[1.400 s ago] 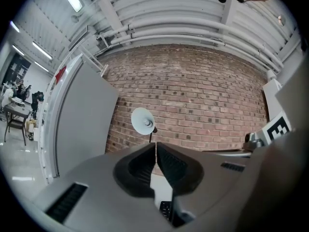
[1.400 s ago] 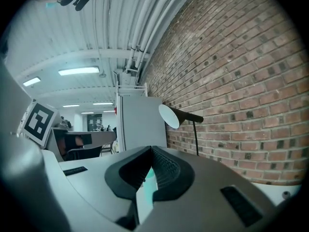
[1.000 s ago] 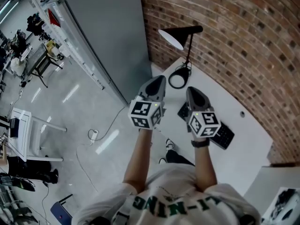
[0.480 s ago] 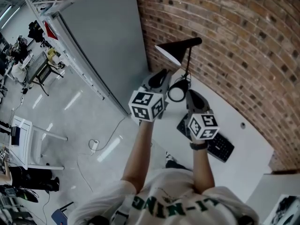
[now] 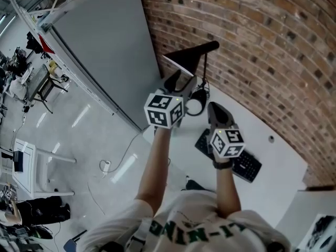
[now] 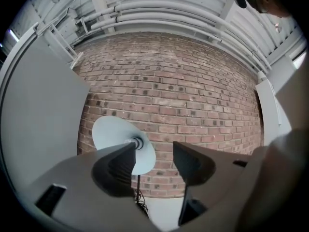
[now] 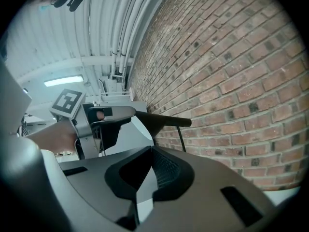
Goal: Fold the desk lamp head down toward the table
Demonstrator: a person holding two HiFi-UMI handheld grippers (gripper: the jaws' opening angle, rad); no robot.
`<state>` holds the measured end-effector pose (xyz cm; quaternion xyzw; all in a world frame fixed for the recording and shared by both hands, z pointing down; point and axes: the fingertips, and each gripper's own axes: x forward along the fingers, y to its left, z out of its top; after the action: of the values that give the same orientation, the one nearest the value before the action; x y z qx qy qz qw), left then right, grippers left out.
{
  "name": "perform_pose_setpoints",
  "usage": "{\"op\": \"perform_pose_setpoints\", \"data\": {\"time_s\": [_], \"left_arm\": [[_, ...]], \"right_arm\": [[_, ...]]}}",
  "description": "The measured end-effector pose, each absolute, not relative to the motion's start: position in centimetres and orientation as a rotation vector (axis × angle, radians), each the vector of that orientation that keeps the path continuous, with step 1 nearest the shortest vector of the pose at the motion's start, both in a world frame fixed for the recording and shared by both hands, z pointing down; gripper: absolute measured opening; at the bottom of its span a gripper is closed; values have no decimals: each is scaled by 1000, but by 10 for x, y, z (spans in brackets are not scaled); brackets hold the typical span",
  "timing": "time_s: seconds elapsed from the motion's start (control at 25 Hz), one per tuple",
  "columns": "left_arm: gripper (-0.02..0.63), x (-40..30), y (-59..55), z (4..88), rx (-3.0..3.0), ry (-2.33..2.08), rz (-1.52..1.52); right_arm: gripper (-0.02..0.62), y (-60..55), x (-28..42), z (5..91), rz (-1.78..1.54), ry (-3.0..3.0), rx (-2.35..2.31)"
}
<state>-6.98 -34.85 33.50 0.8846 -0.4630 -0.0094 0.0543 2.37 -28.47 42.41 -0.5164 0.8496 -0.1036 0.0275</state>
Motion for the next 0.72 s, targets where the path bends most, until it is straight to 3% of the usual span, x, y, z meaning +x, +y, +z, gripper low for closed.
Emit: {"op": "perform_pose_setpoints", "data": {"time_s": [0.56,0.72], "left_arm": [[235,-52,-389,333,2672,-1457,-108],[210,-48,-390,329,2688,-1467,-123]], "right_arm": [[5,-301,53,453,-414,2612,-1638],[5,-304,60,458,-442,2598,-1644]]}}
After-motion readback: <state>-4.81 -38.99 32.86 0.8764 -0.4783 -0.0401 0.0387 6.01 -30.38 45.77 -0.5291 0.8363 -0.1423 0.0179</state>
